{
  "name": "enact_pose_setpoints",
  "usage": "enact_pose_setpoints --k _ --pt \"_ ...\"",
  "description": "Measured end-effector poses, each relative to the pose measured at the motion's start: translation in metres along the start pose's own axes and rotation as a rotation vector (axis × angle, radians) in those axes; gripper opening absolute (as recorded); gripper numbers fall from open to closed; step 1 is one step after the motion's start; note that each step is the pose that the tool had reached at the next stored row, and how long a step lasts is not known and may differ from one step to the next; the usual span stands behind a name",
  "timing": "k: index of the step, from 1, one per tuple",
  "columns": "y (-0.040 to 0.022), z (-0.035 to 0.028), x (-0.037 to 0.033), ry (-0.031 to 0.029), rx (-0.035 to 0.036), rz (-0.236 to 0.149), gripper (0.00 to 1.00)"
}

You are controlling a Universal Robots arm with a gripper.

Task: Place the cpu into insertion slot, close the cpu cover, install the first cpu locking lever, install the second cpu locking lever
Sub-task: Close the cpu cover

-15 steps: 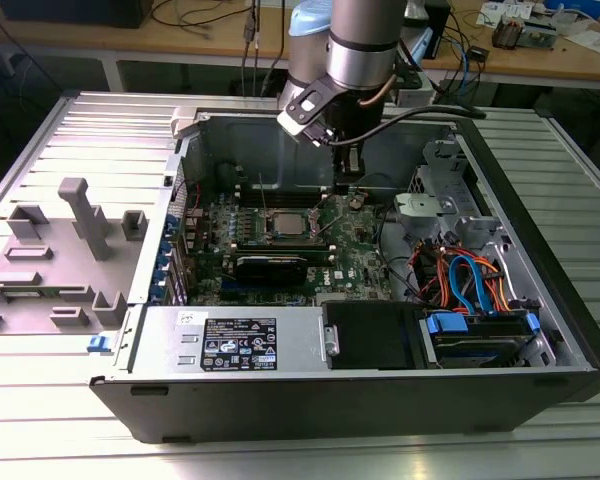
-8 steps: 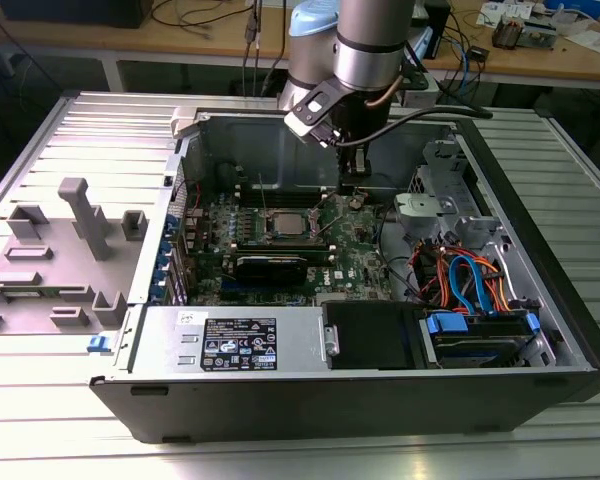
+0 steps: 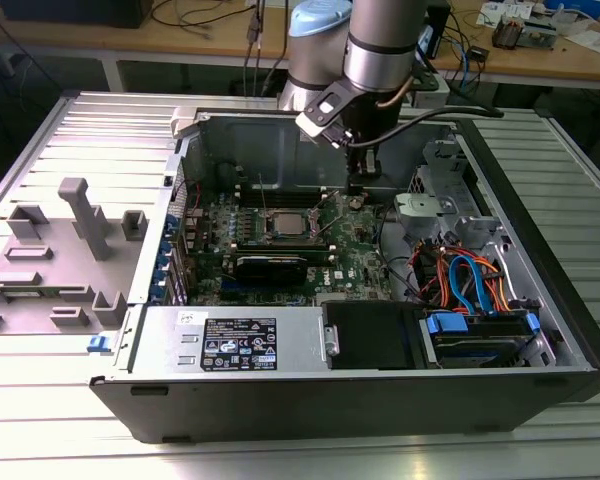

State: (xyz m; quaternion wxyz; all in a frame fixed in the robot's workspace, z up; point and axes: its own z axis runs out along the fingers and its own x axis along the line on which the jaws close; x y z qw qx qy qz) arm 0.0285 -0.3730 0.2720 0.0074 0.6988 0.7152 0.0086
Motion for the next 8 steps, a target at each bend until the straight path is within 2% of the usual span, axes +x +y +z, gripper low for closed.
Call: enact_pose_setpoints --k 3,8 --pt "0.0018 0.0060 -0.0001 -0.0002 0.0010 -0.001 0.11" --pt "0.0043 0.0195 -0.0002 0.0000 0.0042 -0.002 0.11"
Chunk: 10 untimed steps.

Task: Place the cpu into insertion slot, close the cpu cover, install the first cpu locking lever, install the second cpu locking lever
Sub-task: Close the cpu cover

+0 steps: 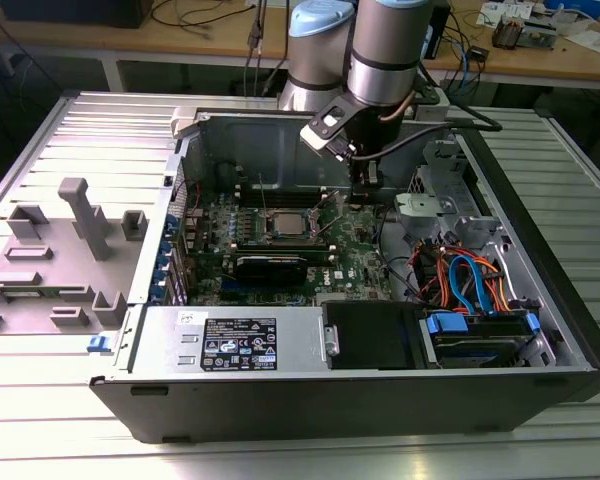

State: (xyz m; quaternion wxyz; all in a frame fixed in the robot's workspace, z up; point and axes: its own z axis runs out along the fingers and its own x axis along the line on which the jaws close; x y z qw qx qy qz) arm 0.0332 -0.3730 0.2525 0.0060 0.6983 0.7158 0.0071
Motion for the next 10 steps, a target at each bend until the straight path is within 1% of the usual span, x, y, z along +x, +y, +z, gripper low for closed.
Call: enact_pose_setpoints --k 1,3,8,10 --pt "0.0000 0.0024 0.0000 0.0000 0.0009 0.000 0.11" --pt "0.0000 0.0050 0.0000 0.0000 0.0011 0.000 0.11" --pt "-0.0012 0.0056 0.0000 0.0000 0.0011 0.000 0.11" --pt "-0.0027 0.0056 0.0001 0.0001 0.0011 0.000 0.11"
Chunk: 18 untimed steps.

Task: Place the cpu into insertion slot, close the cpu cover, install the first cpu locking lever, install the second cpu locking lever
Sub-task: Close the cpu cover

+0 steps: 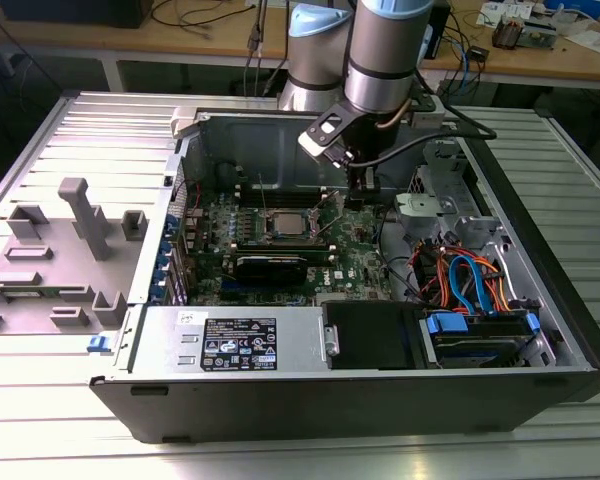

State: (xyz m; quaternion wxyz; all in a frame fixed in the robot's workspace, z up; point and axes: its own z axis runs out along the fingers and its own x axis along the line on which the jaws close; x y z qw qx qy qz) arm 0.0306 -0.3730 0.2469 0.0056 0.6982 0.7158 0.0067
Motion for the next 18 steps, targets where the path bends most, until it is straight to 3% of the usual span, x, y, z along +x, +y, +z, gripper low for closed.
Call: enact_pose_setpoints --k 10,18 --pt "-0.0081 -0.0002 0.0002 0.0037 -0.0001 0.000 0.11" --pt "-0.0086 -0.0002 0.0002 0.0036 -0.0001 0.000 0.11"
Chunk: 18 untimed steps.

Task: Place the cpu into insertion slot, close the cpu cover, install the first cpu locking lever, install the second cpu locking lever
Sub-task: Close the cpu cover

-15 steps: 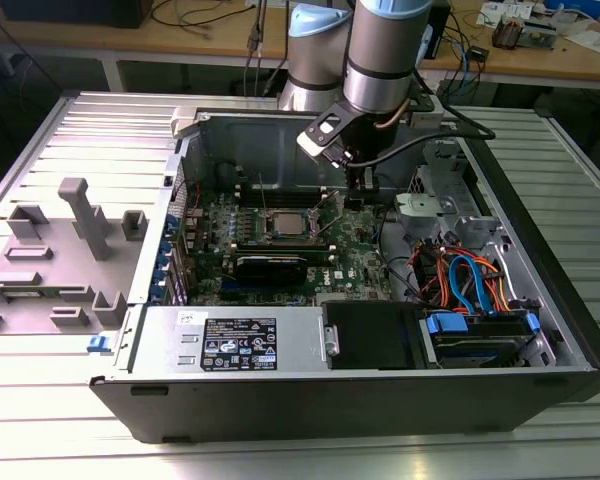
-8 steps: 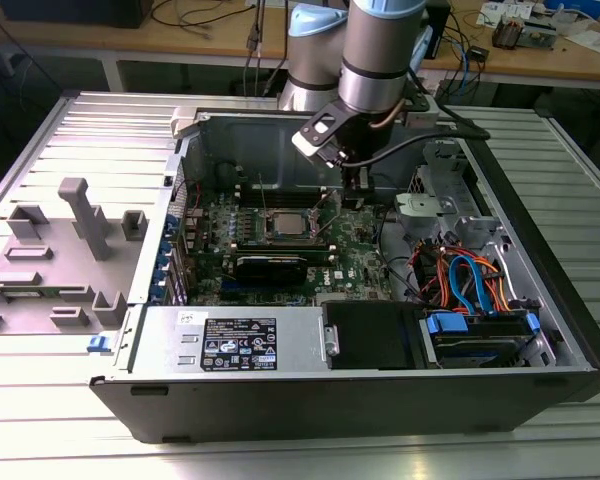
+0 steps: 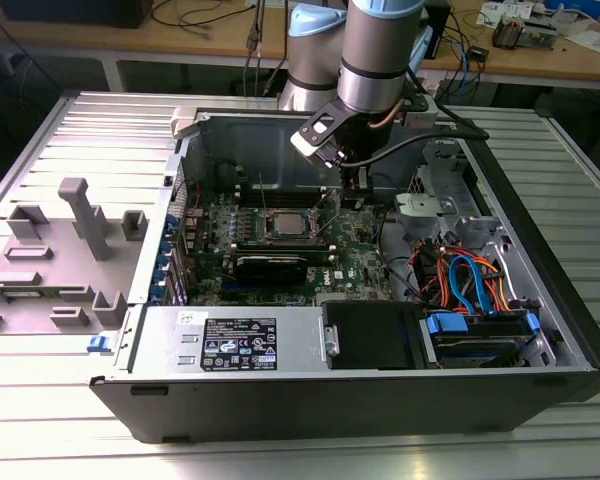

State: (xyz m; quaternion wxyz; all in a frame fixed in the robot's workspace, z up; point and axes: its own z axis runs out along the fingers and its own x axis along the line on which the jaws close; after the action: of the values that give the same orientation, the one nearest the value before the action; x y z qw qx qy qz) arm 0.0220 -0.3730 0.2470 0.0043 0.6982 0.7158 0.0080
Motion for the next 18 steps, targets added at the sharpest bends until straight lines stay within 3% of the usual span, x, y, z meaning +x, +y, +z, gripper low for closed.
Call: enact_pose_setpoints --k 6,12,18 --pt "-0.0010 -0.0001 0.0000 -0.0001 0.0000 0.000 0.11" --pt "-0.0072 -0.0002 0.0002 0.0003 0.0000 0.000 0.11" --pt "-0.0076 -0.0002 0.0002 0.0003 0.0000 0.000 0.11"
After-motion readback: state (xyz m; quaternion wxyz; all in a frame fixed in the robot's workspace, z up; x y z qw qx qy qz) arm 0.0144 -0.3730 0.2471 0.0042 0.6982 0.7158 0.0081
